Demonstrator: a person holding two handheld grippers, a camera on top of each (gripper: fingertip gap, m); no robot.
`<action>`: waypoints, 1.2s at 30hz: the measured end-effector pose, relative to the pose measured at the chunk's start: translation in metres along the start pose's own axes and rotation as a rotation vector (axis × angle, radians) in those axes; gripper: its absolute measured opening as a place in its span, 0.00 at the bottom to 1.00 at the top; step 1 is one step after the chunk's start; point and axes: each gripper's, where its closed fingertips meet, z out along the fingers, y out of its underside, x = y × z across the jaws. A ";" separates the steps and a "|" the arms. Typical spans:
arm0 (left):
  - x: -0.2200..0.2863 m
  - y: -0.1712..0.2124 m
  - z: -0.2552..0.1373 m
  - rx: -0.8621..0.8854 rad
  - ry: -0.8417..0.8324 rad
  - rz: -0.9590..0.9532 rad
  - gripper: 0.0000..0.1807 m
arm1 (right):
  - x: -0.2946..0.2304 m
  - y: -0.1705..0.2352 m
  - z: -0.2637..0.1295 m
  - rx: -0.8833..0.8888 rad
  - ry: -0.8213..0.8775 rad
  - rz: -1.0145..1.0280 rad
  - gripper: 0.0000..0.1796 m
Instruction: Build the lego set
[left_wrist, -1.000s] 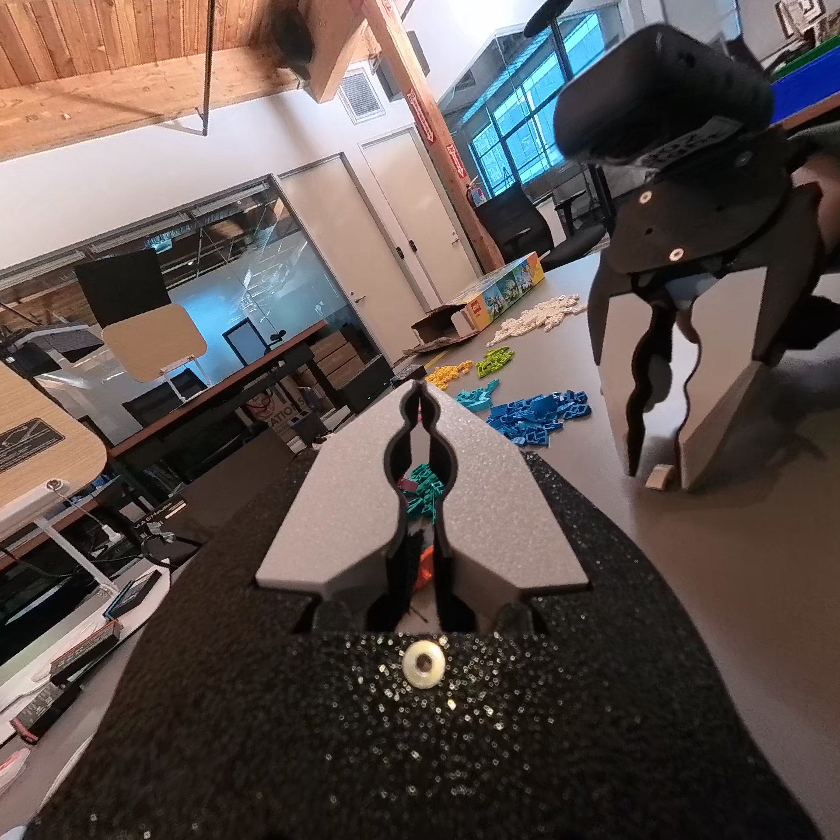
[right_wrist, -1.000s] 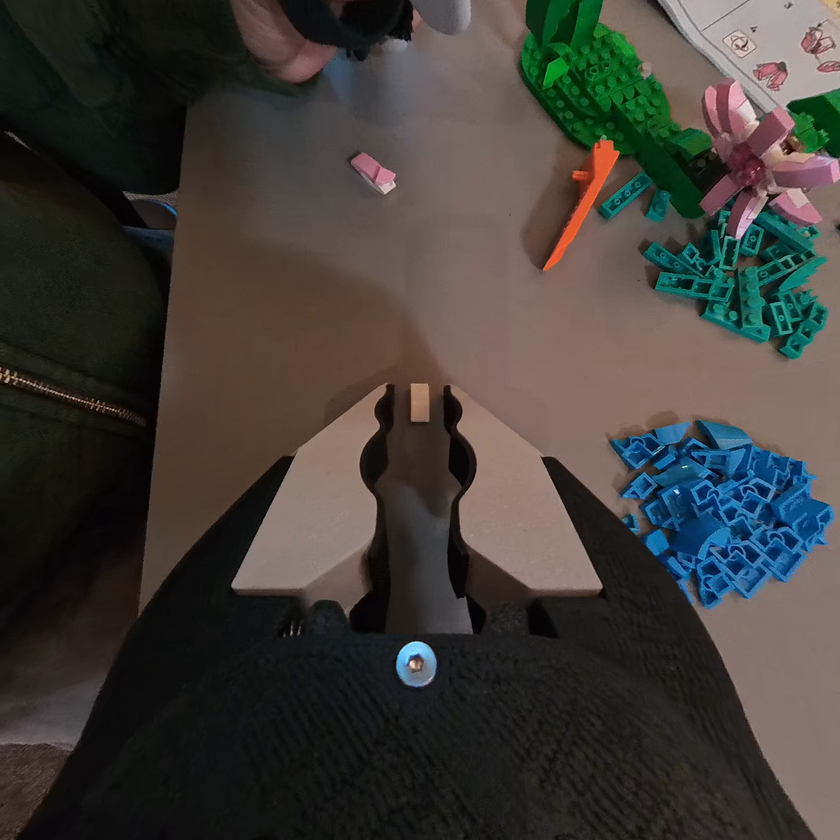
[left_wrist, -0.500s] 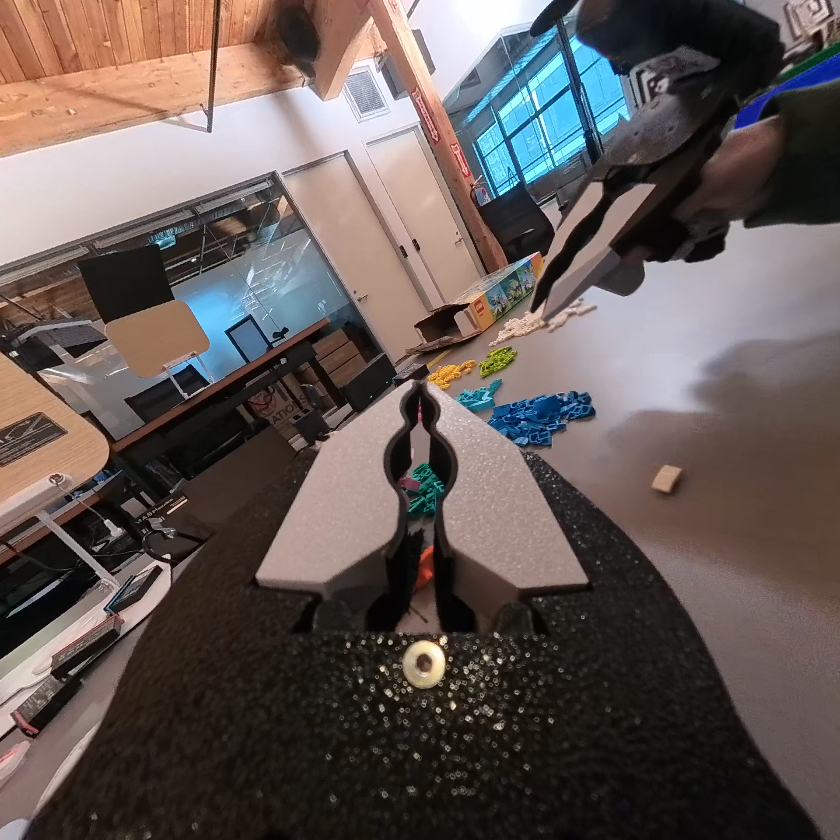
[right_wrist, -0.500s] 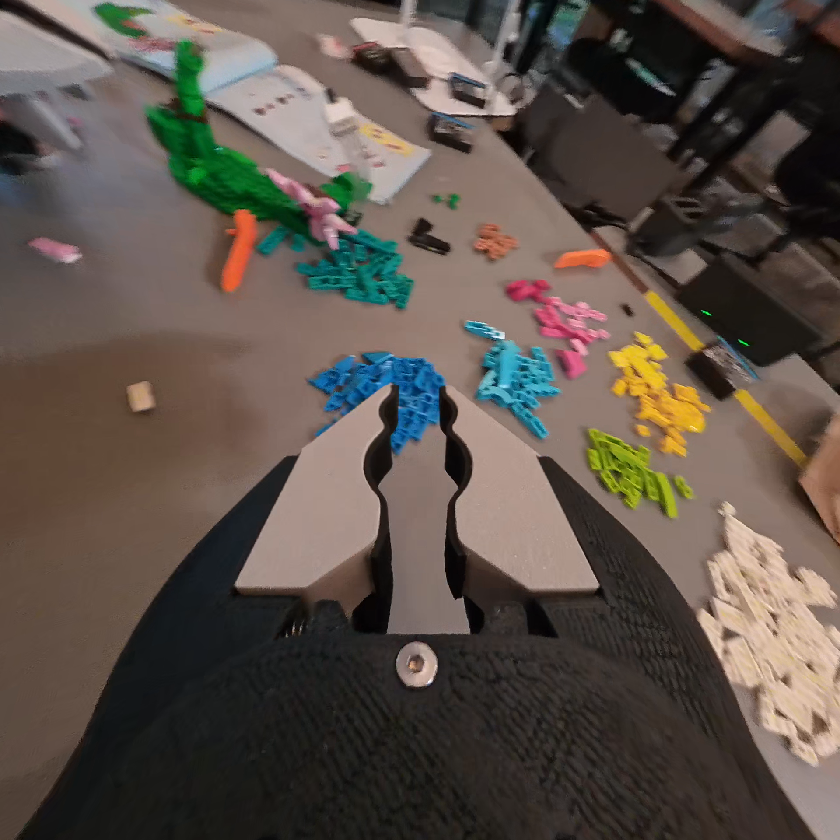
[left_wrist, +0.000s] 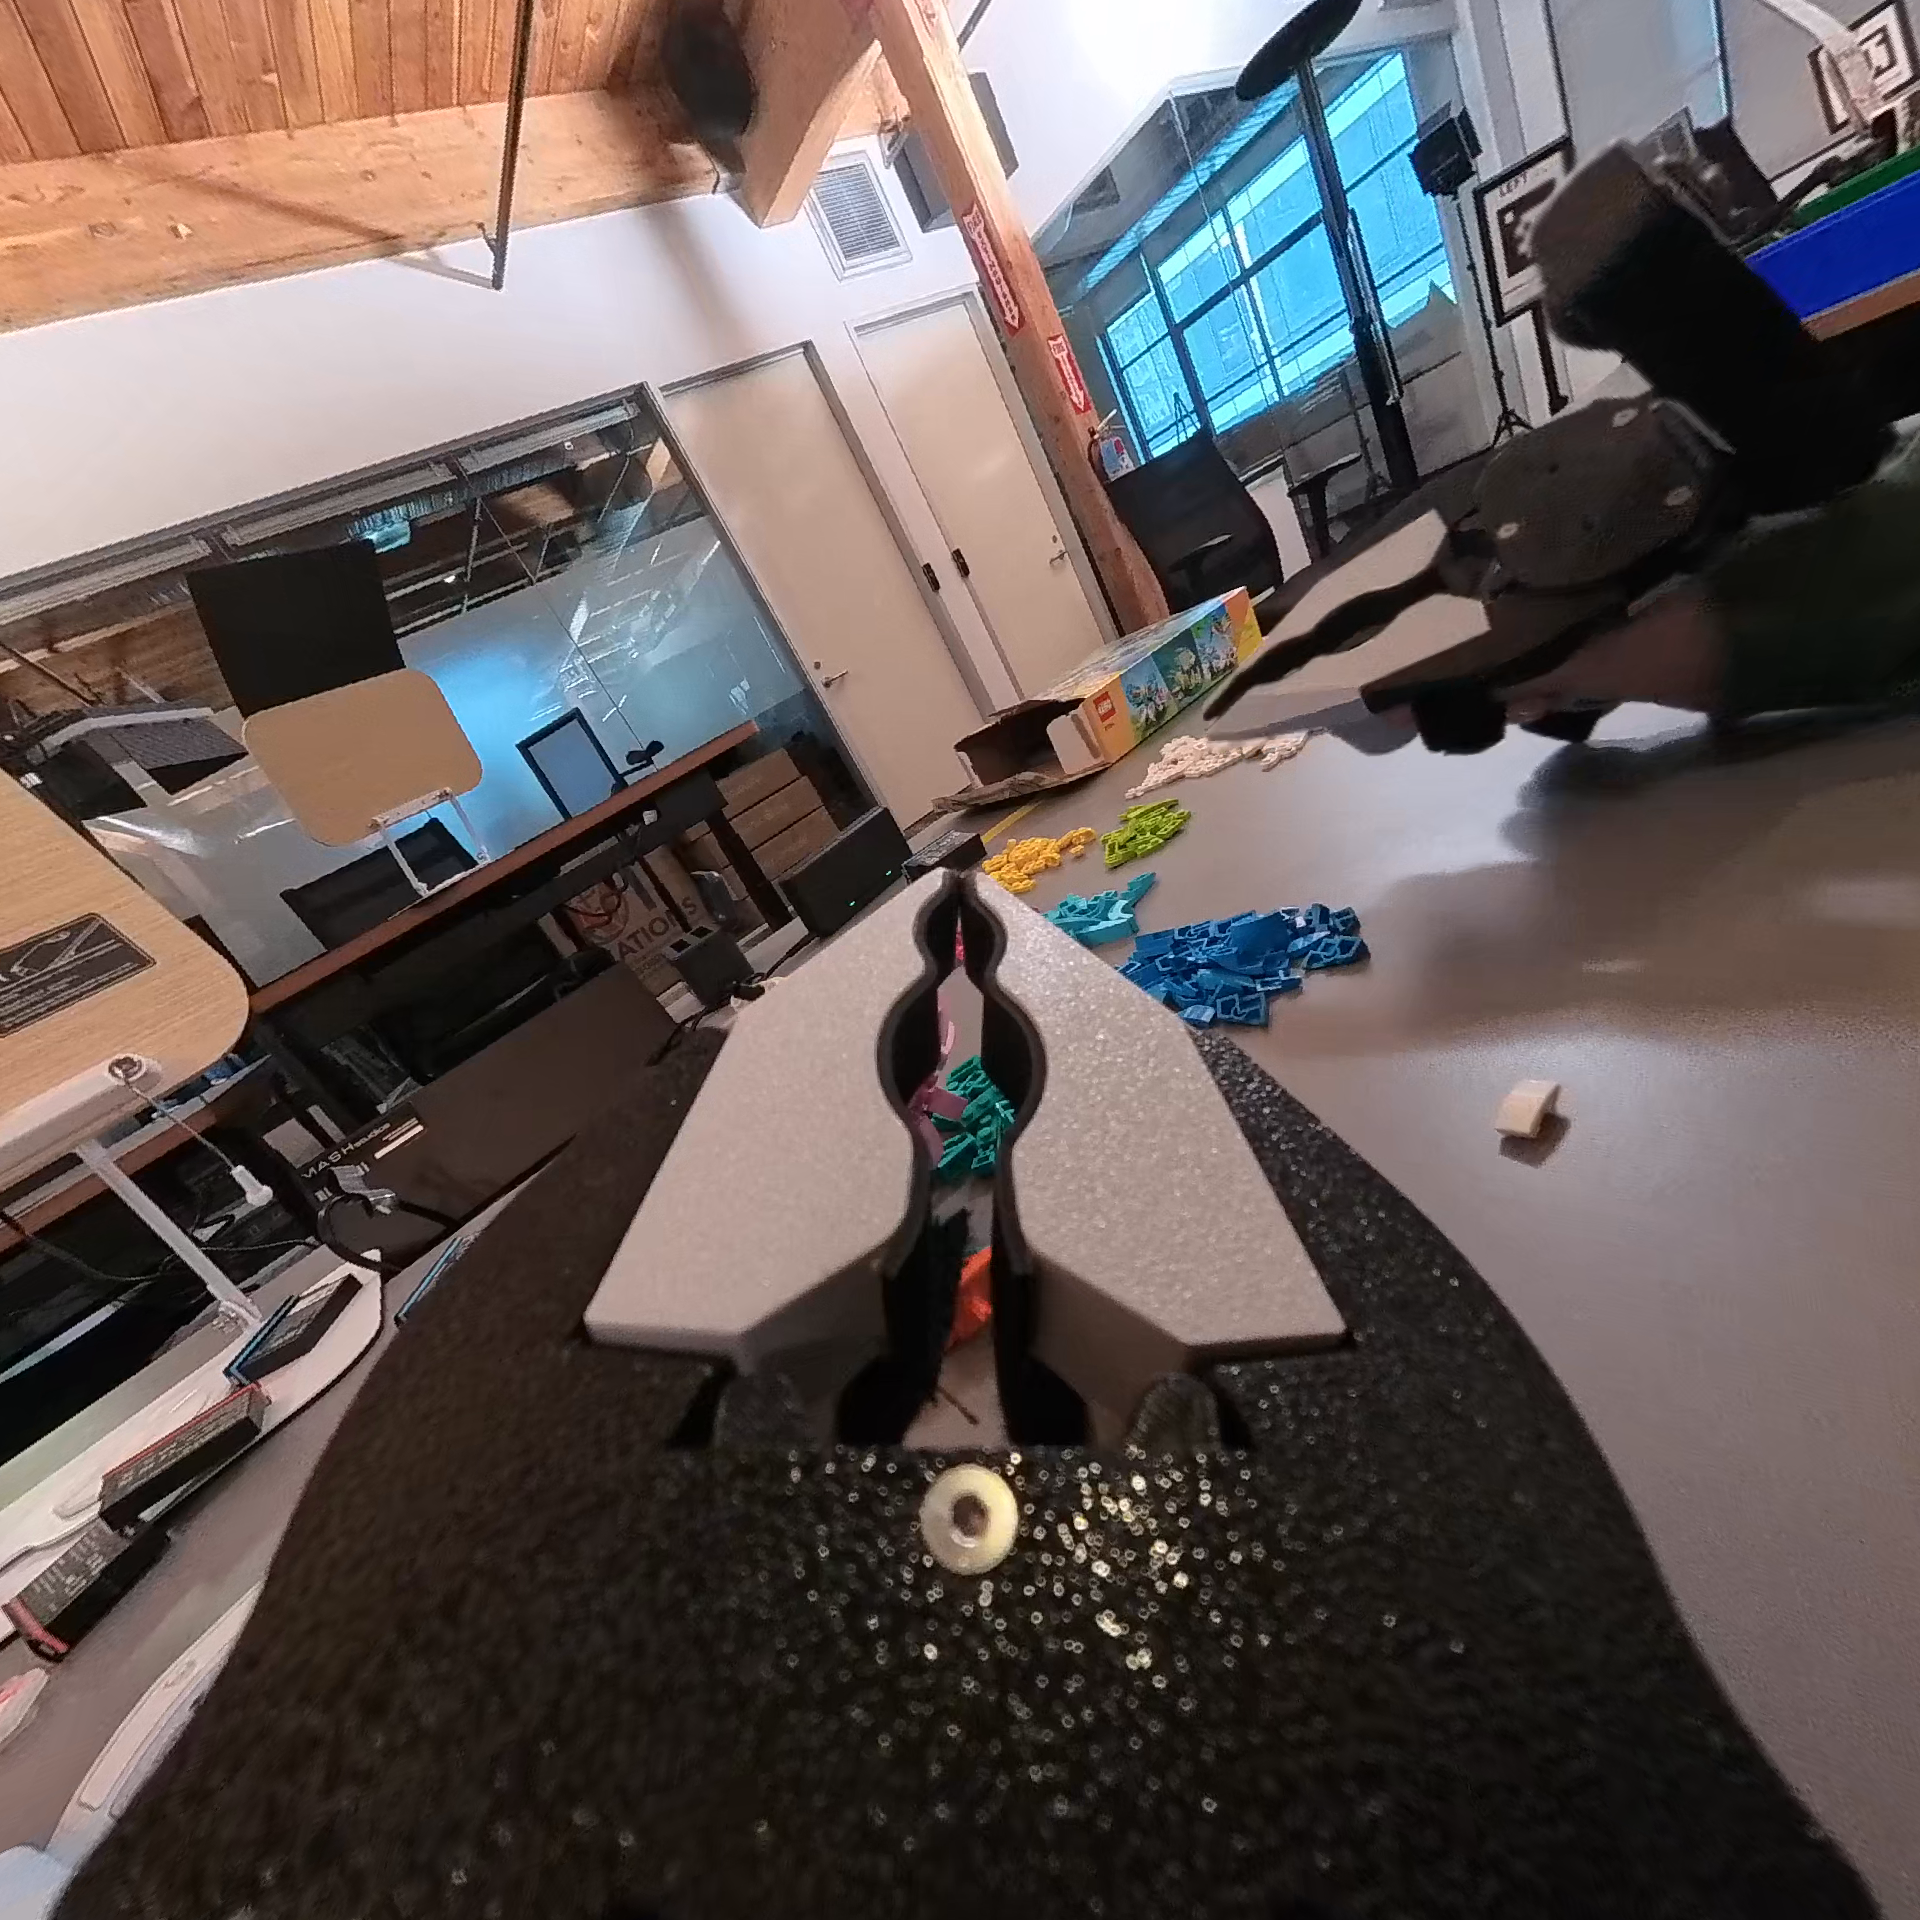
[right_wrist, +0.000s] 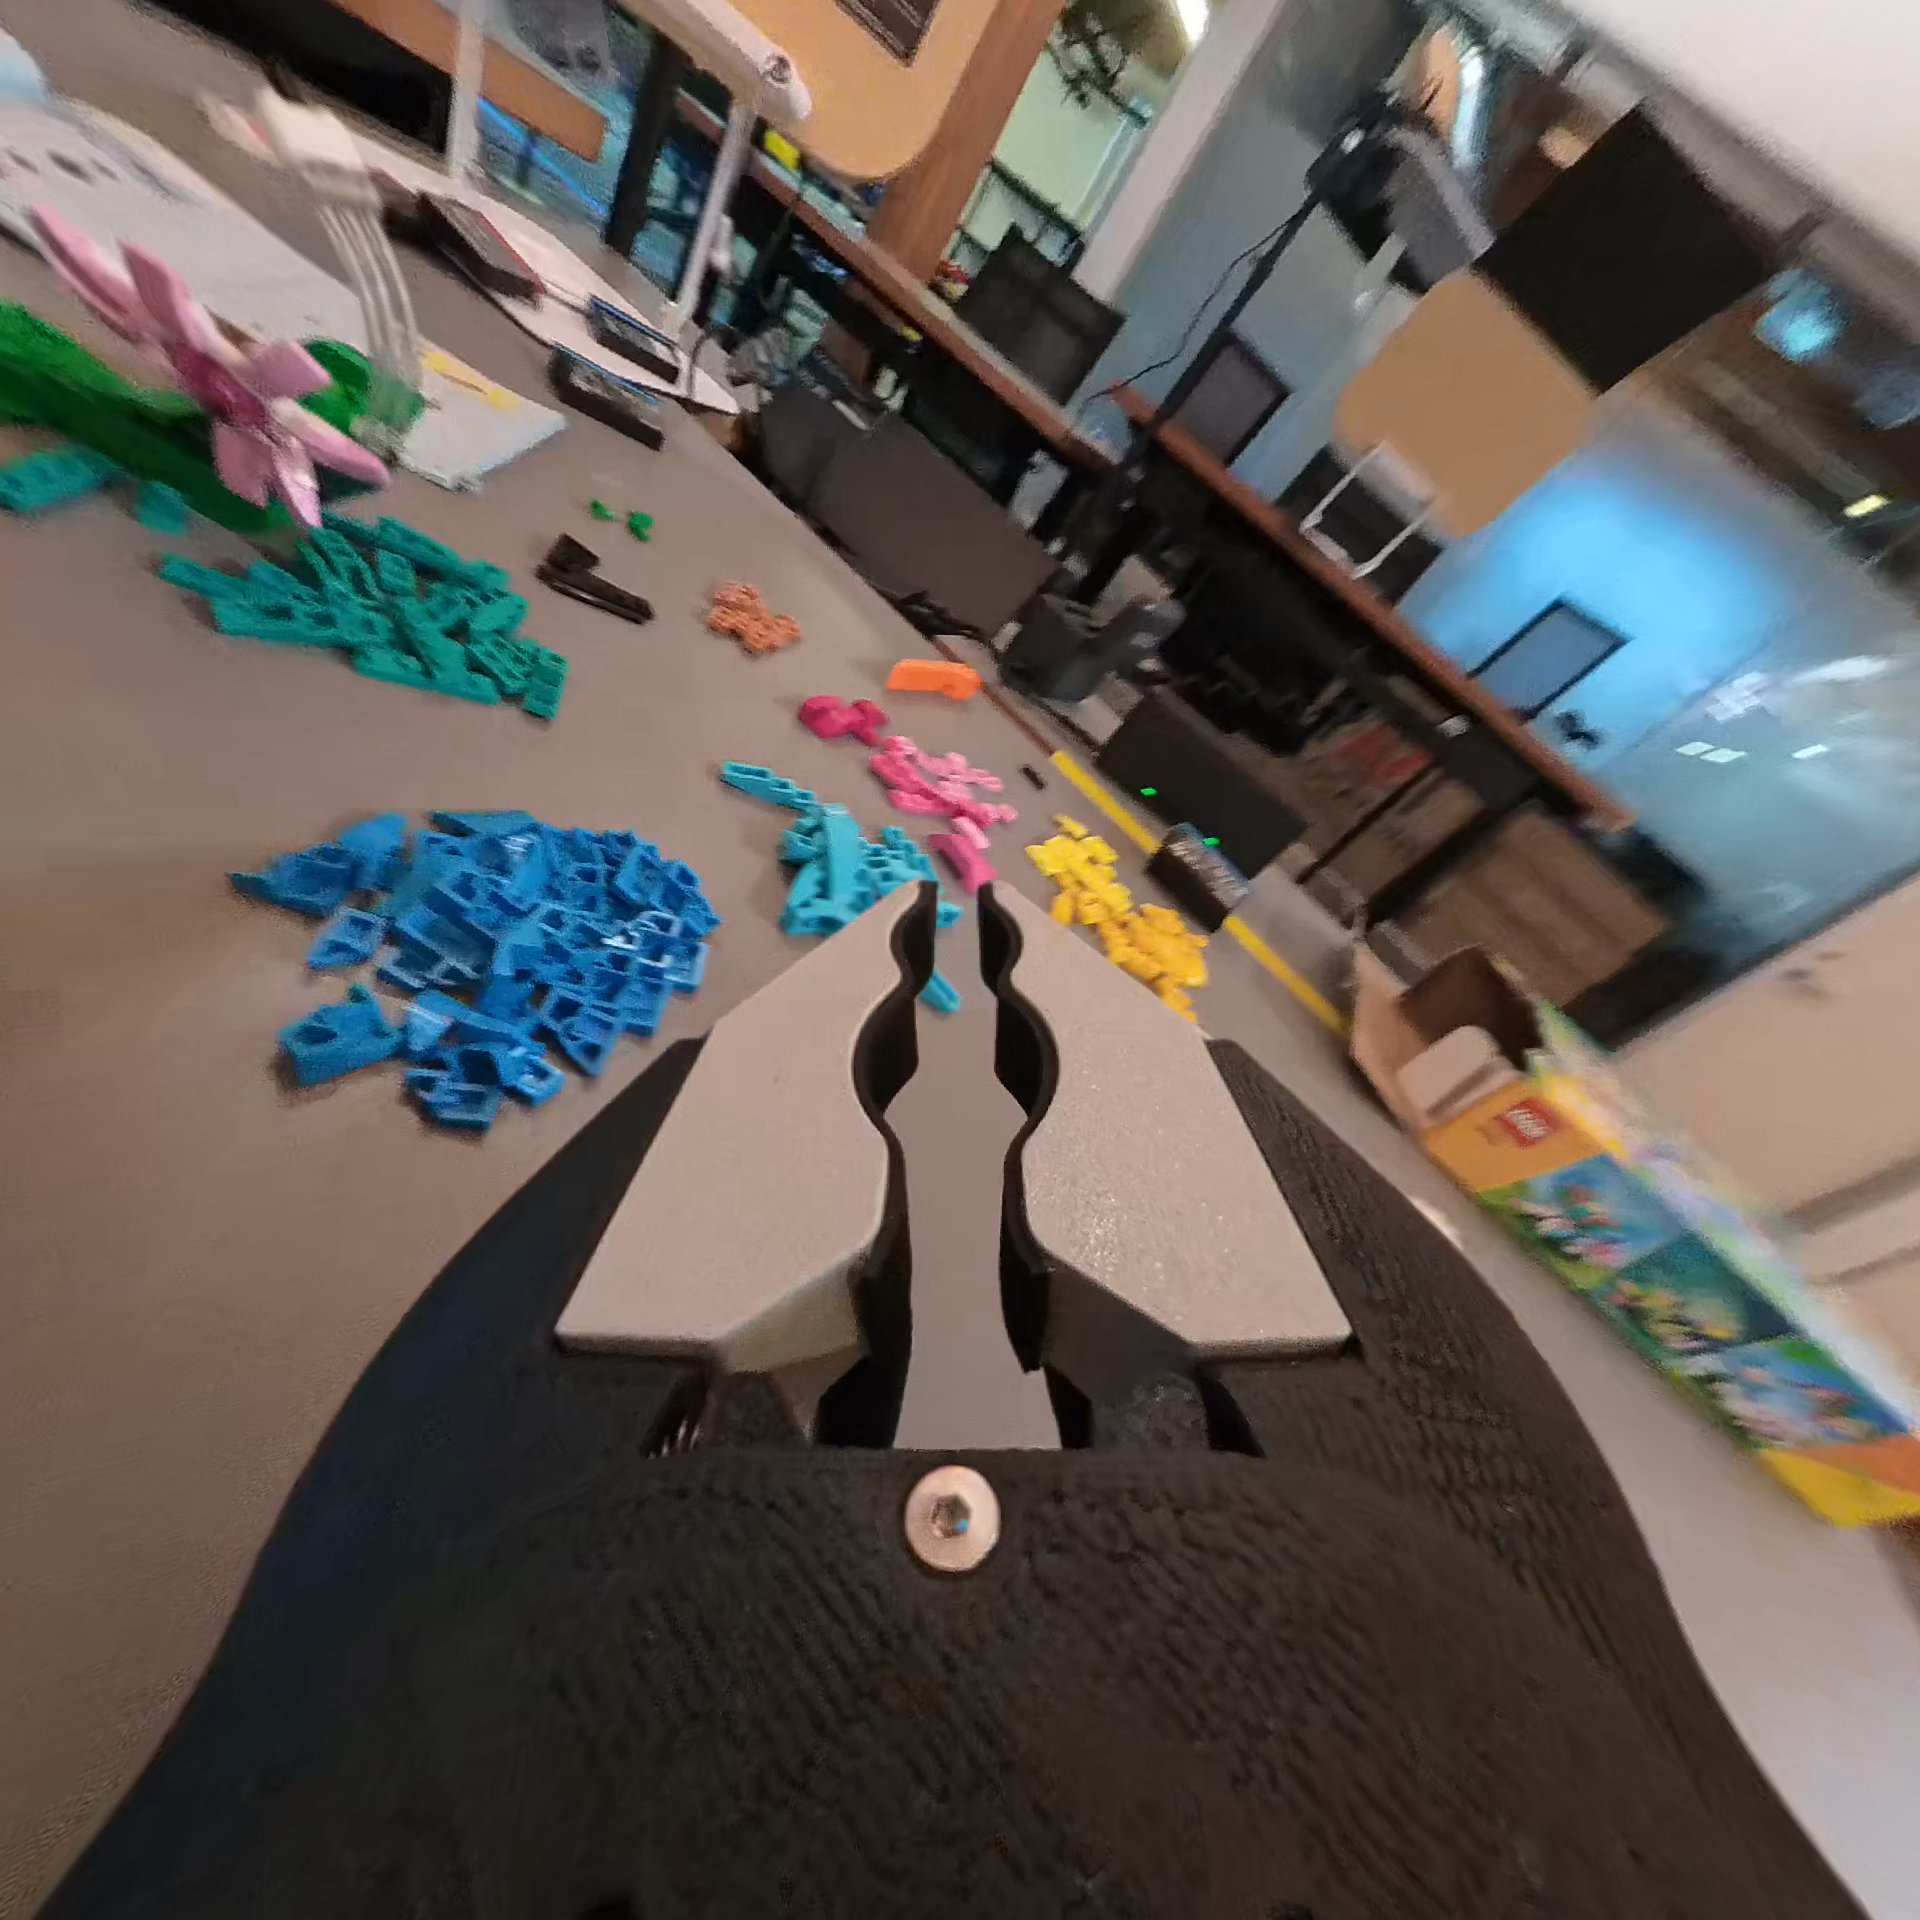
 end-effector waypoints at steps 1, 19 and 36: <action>0.000 0.000 0.000 0.000 0.001 0.002 0.00 | 0.002 -0.002 -0.001 0.016 0.019 -0.008 0.03; 0.001 0.000 0.000 -0.004 0.003 0.005 0.00 | -0.003 -0.009 -0.004 0.061 0.019 0.000 0.01; -0.002 0.007 0.001 -0.027 0.007 -0.084 0.00 | 0.002 0.018 0.097 -0.212 -0.435 0.142 0.09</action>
